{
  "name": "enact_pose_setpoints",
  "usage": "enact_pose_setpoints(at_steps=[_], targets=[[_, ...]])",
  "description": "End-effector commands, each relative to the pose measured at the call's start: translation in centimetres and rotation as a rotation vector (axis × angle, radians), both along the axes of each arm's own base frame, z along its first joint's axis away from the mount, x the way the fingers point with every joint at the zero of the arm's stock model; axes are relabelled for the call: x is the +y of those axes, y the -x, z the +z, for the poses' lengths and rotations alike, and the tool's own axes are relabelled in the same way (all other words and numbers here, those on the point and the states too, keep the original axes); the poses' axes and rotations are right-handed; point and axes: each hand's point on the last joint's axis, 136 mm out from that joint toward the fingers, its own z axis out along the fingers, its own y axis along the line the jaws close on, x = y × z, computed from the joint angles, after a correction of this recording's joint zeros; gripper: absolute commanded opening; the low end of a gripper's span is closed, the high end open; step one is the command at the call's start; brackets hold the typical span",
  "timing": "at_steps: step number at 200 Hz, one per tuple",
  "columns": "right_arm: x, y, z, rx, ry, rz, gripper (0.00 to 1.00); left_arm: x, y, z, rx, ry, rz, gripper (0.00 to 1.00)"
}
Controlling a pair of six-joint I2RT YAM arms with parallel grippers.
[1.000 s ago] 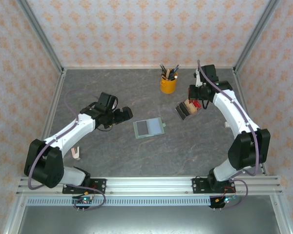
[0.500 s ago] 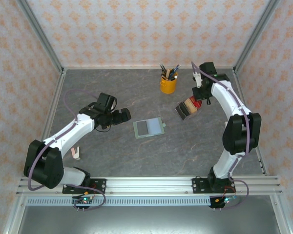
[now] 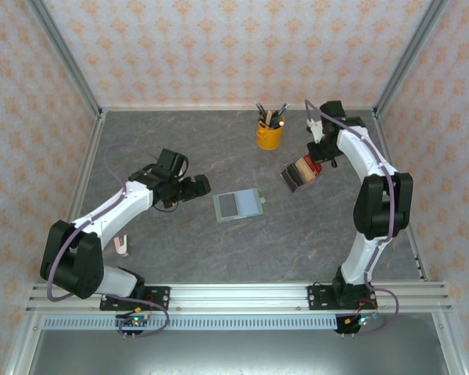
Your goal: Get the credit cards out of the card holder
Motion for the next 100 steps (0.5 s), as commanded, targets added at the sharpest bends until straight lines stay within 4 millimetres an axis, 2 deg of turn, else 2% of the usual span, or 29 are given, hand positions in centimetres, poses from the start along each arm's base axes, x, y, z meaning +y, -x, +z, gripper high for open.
enact_pose_setpoints(at_steps=[1, 10, 37, 73, 100], targets=[[-0.4, -0.1, 0.2, 0.012, 0.032, 0.013, 0.00, 0.3, 0.2, -0.3, 0.019, -0.004, -0.002, 1.00], [-0.4, -0.2, 0.0, 0.018, 0.036, 0.011, 0.00, 0.3, 0.3, -0.4, 0.022, -0.004, -0.002, 1.00], [-0.6, -0.2, 0.4, 0.017, 0.038, -0.011, 0.15, 0.1, 0.4, -0.4, 0.027, 0.004, -0.003, 1.00], [0.3, 0.0, 3.8, -0.054, -0.047, -0.072, 0.37, 0.1, 0.6, -0.6, 0.039, 0.012, 0.003, 1.00], [2.2, 1.2, 5.8, -0.098, -0.145, -0.158, 0.44, 0.4, 0.7, -0.9, 0.044, 0.009, 0.031, 1.00]])
